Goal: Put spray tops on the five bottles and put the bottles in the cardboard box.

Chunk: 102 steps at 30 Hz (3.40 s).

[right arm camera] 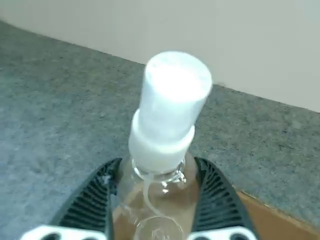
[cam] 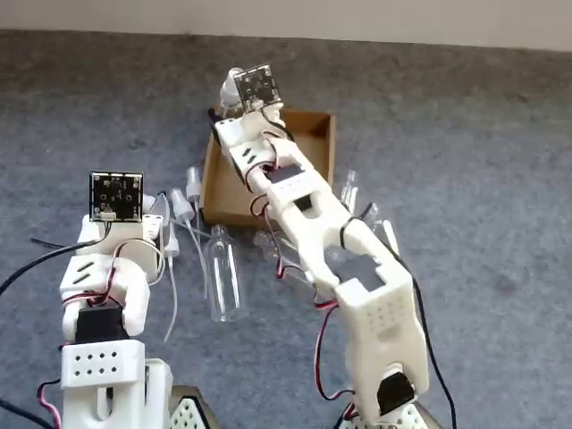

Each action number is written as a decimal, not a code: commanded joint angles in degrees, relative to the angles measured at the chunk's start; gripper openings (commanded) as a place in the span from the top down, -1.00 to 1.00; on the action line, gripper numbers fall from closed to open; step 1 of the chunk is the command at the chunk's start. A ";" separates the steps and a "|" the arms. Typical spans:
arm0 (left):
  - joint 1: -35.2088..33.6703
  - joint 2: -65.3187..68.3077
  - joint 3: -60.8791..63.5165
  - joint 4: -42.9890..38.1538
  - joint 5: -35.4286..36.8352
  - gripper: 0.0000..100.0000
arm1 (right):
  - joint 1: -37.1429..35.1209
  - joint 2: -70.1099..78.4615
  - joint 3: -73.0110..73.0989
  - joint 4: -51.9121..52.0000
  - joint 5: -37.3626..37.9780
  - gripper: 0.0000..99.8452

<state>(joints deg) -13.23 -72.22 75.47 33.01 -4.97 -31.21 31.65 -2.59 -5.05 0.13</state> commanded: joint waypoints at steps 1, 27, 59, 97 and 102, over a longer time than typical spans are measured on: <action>-0.75 -0.75 -0.22 -1.49 0.18 0.65 | 0.66 1.71 -8.13 -1.27 -0.09 0.99; -0.75 -0.75 -0.04 -1.32 0.18 0.65 | 0.84 4.53 -10.95 4.88 -0.09 0.58; -0.75 -0.48 0.13 -1.14 0.09 0.65 | -0.04 4.79 -76.79 76.18 -0.18 0.47; 0.84 -0.57 1.45 -1.58 0.09 0.65 | 33.19 -18.51 -23.16 101.41 19.60 0.47; 0.84 -0.57 1.54 -1.58 0.09 0.65 | 30.99 -23.69 -3.74 93.93 22.07 0.47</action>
<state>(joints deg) -13.14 -72.22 77.41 33.01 -4.97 1.32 14.68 -19.56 94.55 19.56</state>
